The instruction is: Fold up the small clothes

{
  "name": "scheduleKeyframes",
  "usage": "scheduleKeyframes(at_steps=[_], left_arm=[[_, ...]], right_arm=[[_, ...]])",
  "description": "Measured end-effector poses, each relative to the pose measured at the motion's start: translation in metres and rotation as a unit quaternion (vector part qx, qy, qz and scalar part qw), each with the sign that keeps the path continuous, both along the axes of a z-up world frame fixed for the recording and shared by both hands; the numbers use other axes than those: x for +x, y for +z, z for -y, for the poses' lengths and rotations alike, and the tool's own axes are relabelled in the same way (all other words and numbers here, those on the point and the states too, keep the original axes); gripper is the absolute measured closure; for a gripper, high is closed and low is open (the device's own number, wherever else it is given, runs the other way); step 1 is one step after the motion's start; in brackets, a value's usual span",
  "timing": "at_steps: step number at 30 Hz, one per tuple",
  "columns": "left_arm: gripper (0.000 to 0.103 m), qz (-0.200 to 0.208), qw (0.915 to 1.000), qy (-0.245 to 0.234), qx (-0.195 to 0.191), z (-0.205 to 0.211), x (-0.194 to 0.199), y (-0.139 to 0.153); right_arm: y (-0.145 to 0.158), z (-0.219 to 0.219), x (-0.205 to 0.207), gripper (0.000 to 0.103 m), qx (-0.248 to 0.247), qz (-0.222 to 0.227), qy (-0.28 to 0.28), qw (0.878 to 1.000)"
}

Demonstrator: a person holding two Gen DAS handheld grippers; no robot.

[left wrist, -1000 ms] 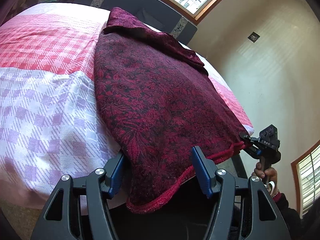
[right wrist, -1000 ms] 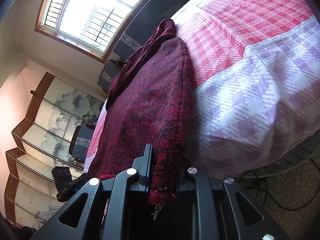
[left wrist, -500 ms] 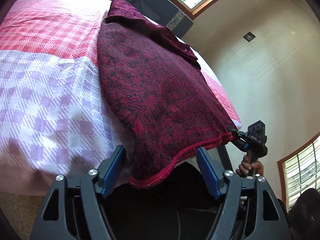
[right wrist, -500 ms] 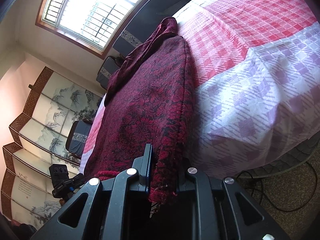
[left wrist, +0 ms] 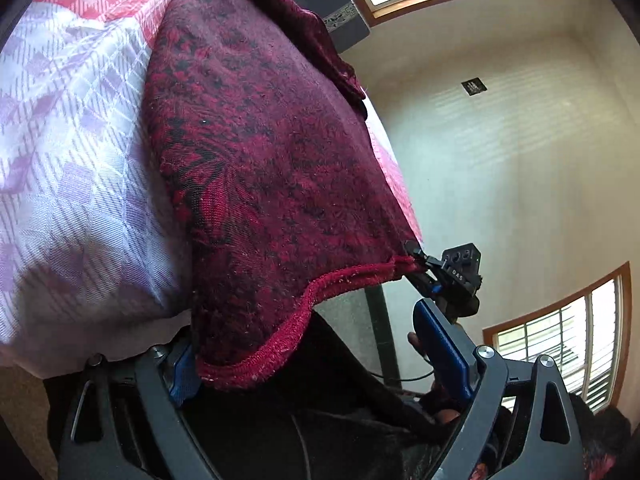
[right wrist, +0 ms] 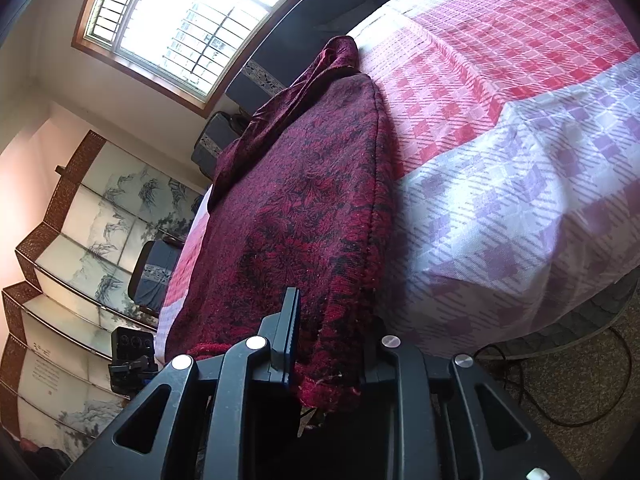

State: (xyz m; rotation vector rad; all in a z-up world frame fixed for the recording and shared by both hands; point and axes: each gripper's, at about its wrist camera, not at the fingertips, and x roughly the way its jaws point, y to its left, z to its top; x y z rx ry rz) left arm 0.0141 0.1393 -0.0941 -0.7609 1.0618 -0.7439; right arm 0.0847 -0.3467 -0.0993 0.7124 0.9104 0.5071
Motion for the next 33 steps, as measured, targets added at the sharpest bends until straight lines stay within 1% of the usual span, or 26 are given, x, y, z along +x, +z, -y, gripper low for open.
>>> scheduleKeyframes(at_steps=[1, 2, 3, 4, 6, 7, 8, 9, 10, 11, 12, 13, 15, 16, 18, 19, 20, 21, 22, 23, 25, 26, 28, 29, 31, 33], left_arm=[[0.021, -0.002, 0.9999, 0.001, 0.012, 0.000, 0.000, 0.002], [0.025, -0.004, 0.9999, 0.001, 0.014, 0.000, 0.000, 0.001], [0.034, 0.000, 1.0000, 0.001, 0.009, -0.002, -0.002, 0.004], [0.044, 0.014, 0.9999, 0.004, 0.003, -0.004, -0.004, 0.009], [0.044, 0.032, 0.9993, 0.017, -0.006, -0.011, -0.009, 0.018], [0.044, 0.034, 0.9991, 0.023, -0.009, -0.013, -0.009, 0.020], [0.044, 0.036, 0.9988, 0.033, 0.006, -0.015, -0.008, 0.020], [0.044, 0.038, 0.9977, 0.048, 0.030, -0.016, -0.005, 0.020], [0.044, 0.033, 0.9969, 0.056, 0.045, -0.017, -0.002, 0.018], [0.044, 0.023, 0.9970, 0.057, 0.047, -0.016, 0.002, 0.014], [0.041, 0.019, 0.9973, 0.056, 0.043, -0.015, 0.004, 0.012], [0.036, 0.022, 0.9972, 0.058, 0.041, -0.015, 0.006, 0.012], [0.031, 0.025, 0.9970, 0.057, 0.046, -0.011, 0.008, 0.013], [0.030, 0.027, 0.9969, 0.053, 0.053, -0.007, 0.008, 0.014], [0.031, 0.038, 0.9957, 0.048, 0.069, 0.005, 0.010, 0.017], [0.040, 0.044, 0.9944, 0.049, 0.082, 0.009, 0.011, 0.018], [0.056, 0.047, 0.9931, 0.045, 0.098, 0.014, 0.012, 0.018], [0.096, 0.044, 0.9904, 0.042, 0.124, 0.018, 0.015, 0.017], [0.095, 0.040, 0.9870, 0.054, 0.146, 0.018, 0.014, 0.015], [0.095, 0.040, 0.9865, 0.064, 0.145, 0.015, 0.013, 0.015], [0.095, 0.057, 0.9833, 0.091, 0.147, 0.006, 0.008, 0.026], [0.095, 0.071, 0.9822, 0.108, 0.137, -0.003, 0.005, 0.036], [0.095, 0.089, 0.9819, 0.125, 0.111, -0.018, 0.002, 0.054], [0.095, 0.095, 0.9805, 0.130, 0.112, -0.022, 0.002, 0.059], [0.095, 0.092, 0.9788, 0.127, 0.132, -0.024, 0.005, 0.055], [0.095, 0.069, 0.9797, 0.118, 0.146, -0.020, 0.007, 0.038]], right_arm=[[0.001, 0.000, 0.001, 0.079, 0.002, 0.002, 0.001, 1.000], [0.001, 0.000, 0.001, 0.079, 0.003, 0.004, 0.001, 1.000], [0.001, 0.000, 0.001, 0.079, 0.003, 0.004, 0.000, 1.000], [0.001, 0.001, 0.001, 0.079, 0.005, 0.004, 0.000, 1.000], [0.001, 0.002, 0.001, 0.079, 0.008, 0.007, 0.000, 1.000], [0.001, 0.003, 0.001, 0.079, 0.009, 0.007, 0.000, 1.000], [0.000, 0.004, 0.002, 0.079, 0.012, 0.007, 0.000, 1.000], [0.000, 0.004, 0.002, 0.079, 0.017, 0.006, 0.001, 1.000], [-0.001, 0.005, 0.003, 0.079, 0.023, 0.006, 0.002, 1.000], [-0.001, 0.005, 0.003, 0.079, 0.026, 0.007, 0.003, 1.000], [-0.001, 0.006, 0.004, 0.078, 0.026, 0.006, 0.003, 1.000], [-0.002, 0.007, 0.004, 0.076, 0.028, 0.006, 0.004, 1.000], [-0.003, 0.009, 0.005, 0.071, 0.038, 0.005, 0.004, 0.999], [-0.004, 0.009, 0.006, 0.069, 0.043, 0.003, 0.003, 0.999], [-0.006, 0.007, 0.009, 0.069, 0.047, -0.002, 0.006, 0.999], [-0.006, 0.006, 0.011, 0.069, 0.048, -0.004, 0.010, 0.999], [-0.006, 0.004, 0.013, 0.069, 0.042, -0.006, 0.010, 0.999], [-0.006, 0.002, 0.014, 0.075, 0.036, -0.008, 0.009, 0.999], [-0.006, 0.001, 0.015, 0.090, 0.026, -0.012, 0.008, 1.000], [-0.006, -0.001, 0.016, 0.094, 0.009, -0.019, 0.006, 1.000], [-0.001, -0.001, 0.014, 0.094, -0.005, -0.016, -0.002, 1.000], [0.008, 0.002, 0.010, 0.095, -0.006, -0.001, -0.012, 1.000], [0.028, 0.016, 0.002, 0.097, 0.003, 0.036, -0.036, 0.999], [0.035, 0.022, 0.000, 0.098, 0.003, 0.044, -0.044, 0.998], [0.038, 0.023, 0.002, 0.098, -0.004, 0.042, -0.039, 0.998], [0.029, 0.016, 0.003, 0.098, -0.017, 0.027, -0.031, 0.999]])
